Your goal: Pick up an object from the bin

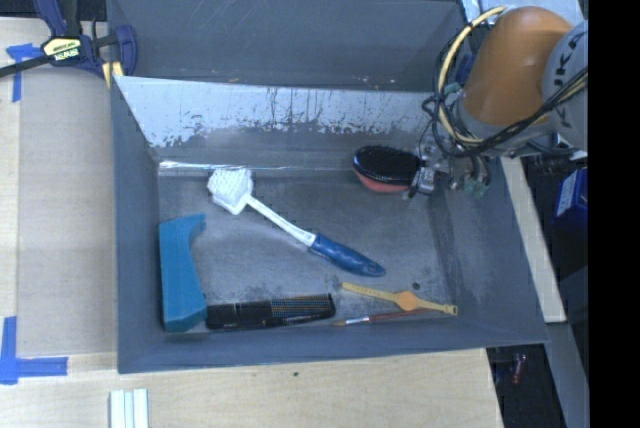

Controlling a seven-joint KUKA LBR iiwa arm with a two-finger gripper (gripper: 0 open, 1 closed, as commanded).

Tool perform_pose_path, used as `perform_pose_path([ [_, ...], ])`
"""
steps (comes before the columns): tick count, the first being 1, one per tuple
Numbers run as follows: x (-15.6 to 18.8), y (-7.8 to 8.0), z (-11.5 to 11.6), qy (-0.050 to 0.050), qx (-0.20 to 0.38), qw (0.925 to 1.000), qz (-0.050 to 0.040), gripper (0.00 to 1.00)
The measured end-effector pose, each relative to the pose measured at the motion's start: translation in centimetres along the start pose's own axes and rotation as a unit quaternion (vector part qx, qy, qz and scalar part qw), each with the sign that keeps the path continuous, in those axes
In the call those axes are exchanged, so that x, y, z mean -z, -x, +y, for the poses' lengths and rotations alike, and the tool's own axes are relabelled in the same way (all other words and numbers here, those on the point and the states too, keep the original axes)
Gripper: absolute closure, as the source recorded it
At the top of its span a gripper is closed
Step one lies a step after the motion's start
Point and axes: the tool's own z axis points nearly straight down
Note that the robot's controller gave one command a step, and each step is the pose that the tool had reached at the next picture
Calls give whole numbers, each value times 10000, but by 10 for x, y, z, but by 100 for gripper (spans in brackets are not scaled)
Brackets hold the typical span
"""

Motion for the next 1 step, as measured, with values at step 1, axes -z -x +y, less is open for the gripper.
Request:
perform_pose_path([
  [1,14,1,0,1,3,10000,-24,100],
])
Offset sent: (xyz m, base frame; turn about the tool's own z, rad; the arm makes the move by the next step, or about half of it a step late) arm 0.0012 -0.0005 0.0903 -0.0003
